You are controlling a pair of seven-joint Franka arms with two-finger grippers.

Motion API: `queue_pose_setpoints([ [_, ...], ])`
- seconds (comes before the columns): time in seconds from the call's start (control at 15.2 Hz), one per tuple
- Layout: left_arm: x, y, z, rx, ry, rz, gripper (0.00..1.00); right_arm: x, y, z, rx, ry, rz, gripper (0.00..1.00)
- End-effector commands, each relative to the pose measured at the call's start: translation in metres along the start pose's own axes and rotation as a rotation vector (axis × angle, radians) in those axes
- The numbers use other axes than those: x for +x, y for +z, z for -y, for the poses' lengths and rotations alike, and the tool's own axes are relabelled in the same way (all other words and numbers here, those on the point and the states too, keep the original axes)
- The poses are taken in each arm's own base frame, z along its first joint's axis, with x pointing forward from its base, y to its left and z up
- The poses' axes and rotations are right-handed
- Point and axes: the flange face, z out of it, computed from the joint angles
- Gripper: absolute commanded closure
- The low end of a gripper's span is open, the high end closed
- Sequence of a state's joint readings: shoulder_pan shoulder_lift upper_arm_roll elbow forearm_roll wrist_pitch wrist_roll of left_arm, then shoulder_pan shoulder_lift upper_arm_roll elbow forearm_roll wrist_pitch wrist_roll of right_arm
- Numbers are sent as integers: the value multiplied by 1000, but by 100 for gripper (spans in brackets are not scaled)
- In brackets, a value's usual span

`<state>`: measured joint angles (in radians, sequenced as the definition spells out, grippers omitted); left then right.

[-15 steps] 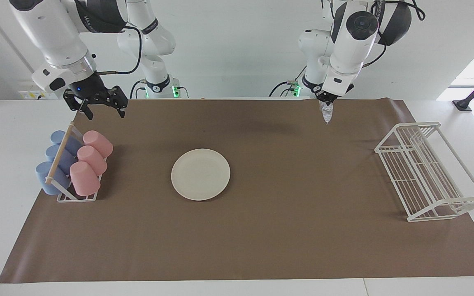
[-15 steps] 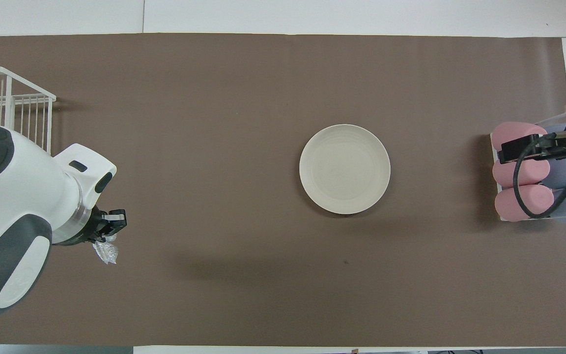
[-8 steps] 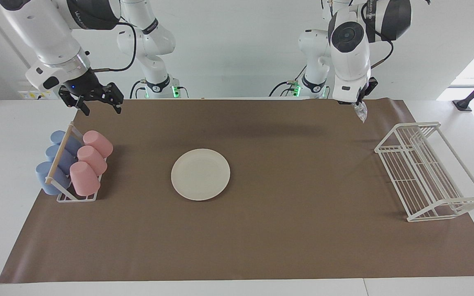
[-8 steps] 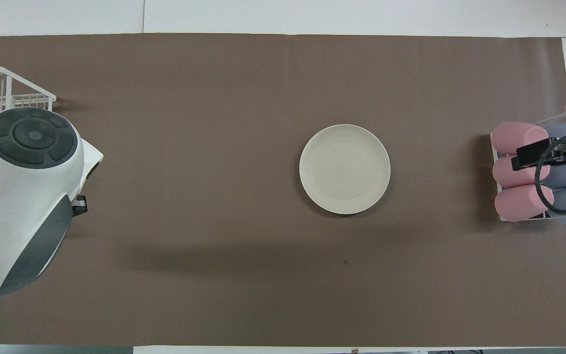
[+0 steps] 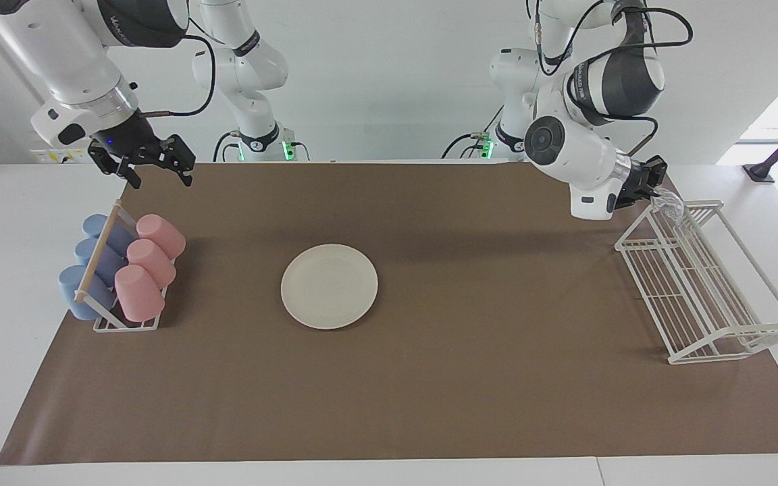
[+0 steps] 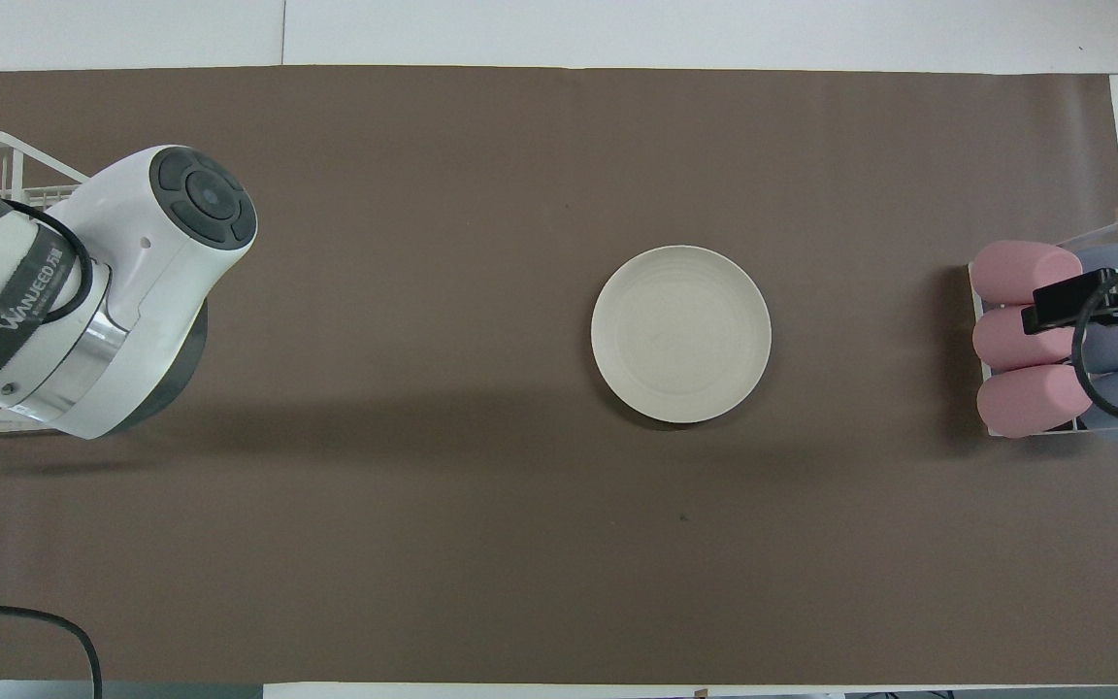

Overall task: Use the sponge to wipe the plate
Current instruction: 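Carry the sponge into the white wire rack with the left gripper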

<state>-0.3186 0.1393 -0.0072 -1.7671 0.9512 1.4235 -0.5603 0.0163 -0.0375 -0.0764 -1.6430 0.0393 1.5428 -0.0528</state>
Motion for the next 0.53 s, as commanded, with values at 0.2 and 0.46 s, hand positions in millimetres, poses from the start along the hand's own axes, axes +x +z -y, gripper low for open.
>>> queue_pose_setpoints([
  [0.2,60,59,-34,170,37,-64,100,0,-7,3,4,7,-11,0],
  [0.46,78,71,-69,197,65,-53,100,0,-8,1,6,9,-14,0],
])
